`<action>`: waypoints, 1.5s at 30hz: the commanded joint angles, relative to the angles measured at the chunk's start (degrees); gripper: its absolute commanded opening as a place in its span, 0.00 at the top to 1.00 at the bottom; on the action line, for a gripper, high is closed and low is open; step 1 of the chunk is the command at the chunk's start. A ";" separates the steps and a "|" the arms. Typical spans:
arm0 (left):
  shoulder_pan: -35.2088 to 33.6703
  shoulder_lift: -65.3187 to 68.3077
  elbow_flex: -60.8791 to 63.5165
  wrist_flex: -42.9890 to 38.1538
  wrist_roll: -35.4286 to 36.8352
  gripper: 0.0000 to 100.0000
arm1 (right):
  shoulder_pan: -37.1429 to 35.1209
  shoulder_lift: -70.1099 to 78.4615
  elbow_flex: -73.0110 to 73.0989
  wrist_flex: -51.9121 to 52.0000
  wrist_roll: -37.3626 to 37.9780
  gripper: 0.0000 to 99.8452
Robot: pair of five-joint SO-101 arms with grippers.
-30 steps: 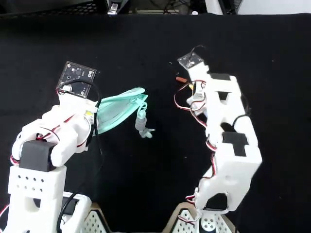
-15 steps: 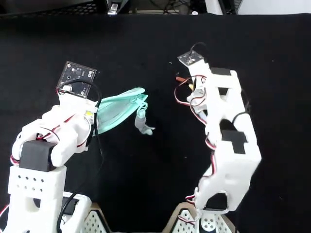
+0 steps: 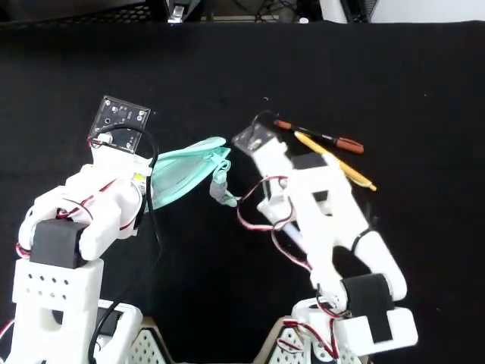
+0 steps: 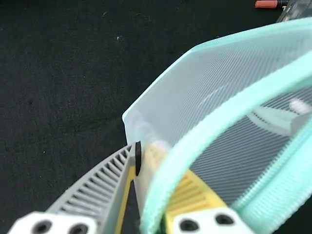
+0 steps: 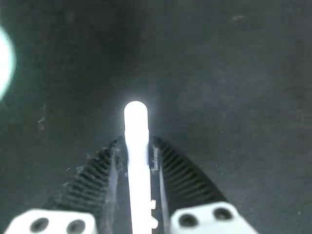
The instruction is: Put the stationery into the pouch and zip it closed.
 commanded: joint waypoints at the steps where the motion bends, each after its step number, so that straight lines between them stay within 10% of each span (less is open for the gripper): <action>1: -0.40 4.48 4.18 -0.09 -0.44 0.97 | -0.88 1.10 -0.48 -0.44 -0.62 0.93; 5: -0.40 4.48 4.18 -0.09 -0.44 0.97 | -1.14 5.58 -2.15 -0.62 1.14 0.80; 29: -0.40 4.48 4.09 -0.09 -0.44 0.97 | -0.53 6.90 -5.85 -1.41 1.49 0.99; 45: -0.31 4.48 4.09 -0.09 -0.44 0.97 | -0.79 -63.96 -5.67 2.11 -7.21 0.99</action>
